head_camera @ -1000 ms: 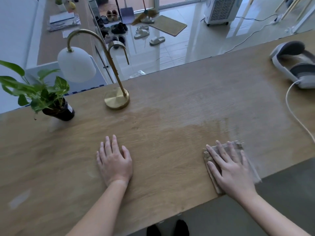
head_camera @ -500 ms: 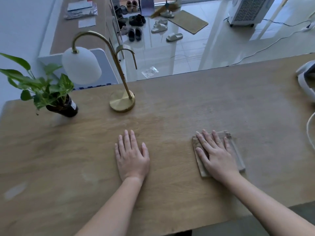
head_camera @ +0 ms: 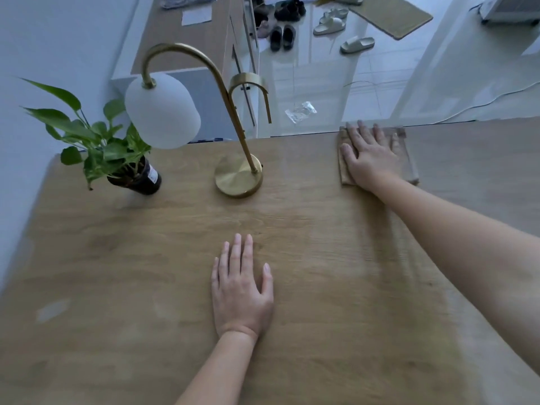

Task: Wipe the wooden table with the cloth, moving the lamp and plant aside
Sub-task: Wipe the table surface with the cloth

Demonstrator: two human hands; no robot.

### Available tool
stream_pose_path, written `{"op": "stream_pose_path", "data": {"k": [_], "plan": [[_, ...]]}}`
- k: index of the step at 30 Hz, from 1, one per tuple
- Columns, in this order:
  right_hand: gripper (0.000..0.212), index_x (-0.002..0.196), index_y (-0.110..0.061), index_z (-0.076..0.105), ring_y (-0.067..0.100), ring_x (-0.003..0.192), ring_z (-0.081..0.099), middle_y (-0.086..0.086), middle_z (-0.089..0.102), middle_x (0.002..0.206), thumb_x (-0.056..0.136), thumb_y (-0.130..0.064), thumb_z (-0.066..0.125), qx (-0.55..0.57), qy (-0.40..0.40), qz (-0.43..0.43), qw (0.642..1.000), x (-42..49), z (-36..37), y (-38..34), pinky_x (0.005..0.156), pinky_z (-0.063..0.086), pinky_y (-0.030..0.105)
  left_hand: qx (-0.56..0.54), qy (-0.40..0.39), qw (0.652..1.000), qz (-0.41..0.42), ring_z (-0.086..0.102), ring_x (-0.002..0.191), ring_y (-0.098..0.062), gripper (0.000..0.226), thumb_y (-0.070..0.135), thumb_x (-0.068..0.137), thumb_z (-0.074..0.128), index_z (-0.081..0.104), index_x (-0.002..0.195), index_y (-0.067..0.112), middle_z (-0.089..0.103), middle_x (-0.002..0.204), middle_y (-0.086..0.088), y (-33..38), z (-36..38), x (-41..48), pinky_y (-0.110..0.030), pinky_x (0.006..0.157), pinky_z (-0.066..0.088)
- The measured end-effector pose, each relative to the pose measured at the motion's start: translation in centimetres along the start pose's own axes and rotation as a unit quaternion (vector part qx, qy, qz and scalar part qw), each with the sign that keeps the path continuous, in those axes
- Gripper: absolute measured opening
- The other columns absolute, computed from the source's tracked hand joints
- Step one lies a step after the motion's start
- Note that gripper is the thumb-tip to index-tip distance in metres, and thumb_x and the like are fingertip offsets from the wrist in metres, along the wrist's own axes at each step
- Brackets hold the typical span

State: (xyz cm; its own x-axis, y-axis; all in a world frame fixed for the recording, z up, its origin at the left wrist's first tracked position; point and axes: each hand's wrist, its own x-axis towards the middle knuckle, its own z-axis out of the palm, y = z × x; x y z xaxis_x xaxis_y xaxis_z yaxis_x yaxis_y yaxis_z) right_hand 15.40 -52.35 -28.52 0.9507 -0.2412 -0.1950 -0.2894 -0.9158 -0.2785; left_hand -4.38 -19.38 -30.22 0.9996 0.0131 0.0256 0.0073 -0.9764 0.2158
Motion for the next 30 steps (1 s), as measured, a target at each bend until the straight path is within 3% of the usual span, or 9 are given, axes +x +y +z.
{"op": "stream_pose_path", "data": {"k": [7, 16, 20, 24, 30], "plan": [[0.063, 0.167, -0.048, 0.004, 0.017, 0.164, -0.004, -0.018, 0.001, 0.176, 0.107, -0.063, 0.018, 0.000, -0.018, -0.007, 1.000, -2.5, 0.6, -0.1, 0.130, -0.007, 0.054, -0.003, 0.001, 1.000, -0.001, 0.025, 0.162, -0.019, 0.069, 0.054, 0.102, 0.040, 0.037, 0.166, 0.028, 0.034, 0.173, 0.005, -0.1, -0.2, 0.4, -0.044, 0.132, 0.020], [0.062, 0.163, -0.056, -0.007, 0.007, 0.160, -0.019, -0.027, -0.010, 0.172, 0.105, -0.069, 0.012, 0.001, -0.029, -0.038, 0.999, -26.3, 4.1, 2.8, 0.130, -0.012, 0.044, -0.011, 0.000, 1.000, 0.004, 0.027, 0.162, -0.021, 0.070, 0.055, 0.103, 0.033, 0.038, 0.166, 0.026, 0.036, 0.173, 0.001, 0.0, -0.6, -0.2, -0.044, 0.133, 0.018], [0.063, 0.164, -0.055, 0.000, 0.006, 0.161, -0.010, -0.028, -0.002, 0.172, 0.104, -0.071, 0.012, -0.031, -0.038, -0.030, 0.998, -34.2, 4.9, 6.2, 0.130, -0.007, 0.042, -0.016, 0.008, 1.000, 0.009, 0.030, 0.161, -0.025, 0.070, 0.053, 0.103, 0.031, 0.039, 0.166, 0.022, 0.038, 0.172, -0.003, 0.0, -0.4, -0.4, -0.047, 0.132, 0.021], [0.063, 0.163, -0.057, -0.002, 0.004, 0.161, -0.013, -0.029, -0.004, 0.172, 0.103, -0.072, 0.012, -0.051, -0.033, -0.029, 0.998, -32.4, 4.3, 7.1, 0.131, -0.007, 0.042, -0.012, 0.007, 1.000, 0.014, 0.029, 0.161, -0.025, 0.070, 0.052, 0.104, 0.032, 0.037, 0.166, 0.022, 0.037, 0.172, -0.003, 0.2, 0.0, -0.4, -0.046, 0.133, 0.019], [0.063, 0.163, -0.055, -0.008, 0.005, 0.159, -0.019, -0.028, -0.012, 0.171, 0.103, -0.071, 0.005, -0.022, -0.007, 0.000, 1.000, -21.2, 1.9, 6.6, 0.130, -0.010, 0.042, -0.005, 0.015, 1.000, 0.012, 0.029, 0.161, -0.025, 0.068, 0.050, 0.103, 0.038, 0.039, 0.166, 0.022, 0.037, 0.172, -0.001, 0.0, 0.4, -0.2, -0.045, 0.133, 0.018]]}}
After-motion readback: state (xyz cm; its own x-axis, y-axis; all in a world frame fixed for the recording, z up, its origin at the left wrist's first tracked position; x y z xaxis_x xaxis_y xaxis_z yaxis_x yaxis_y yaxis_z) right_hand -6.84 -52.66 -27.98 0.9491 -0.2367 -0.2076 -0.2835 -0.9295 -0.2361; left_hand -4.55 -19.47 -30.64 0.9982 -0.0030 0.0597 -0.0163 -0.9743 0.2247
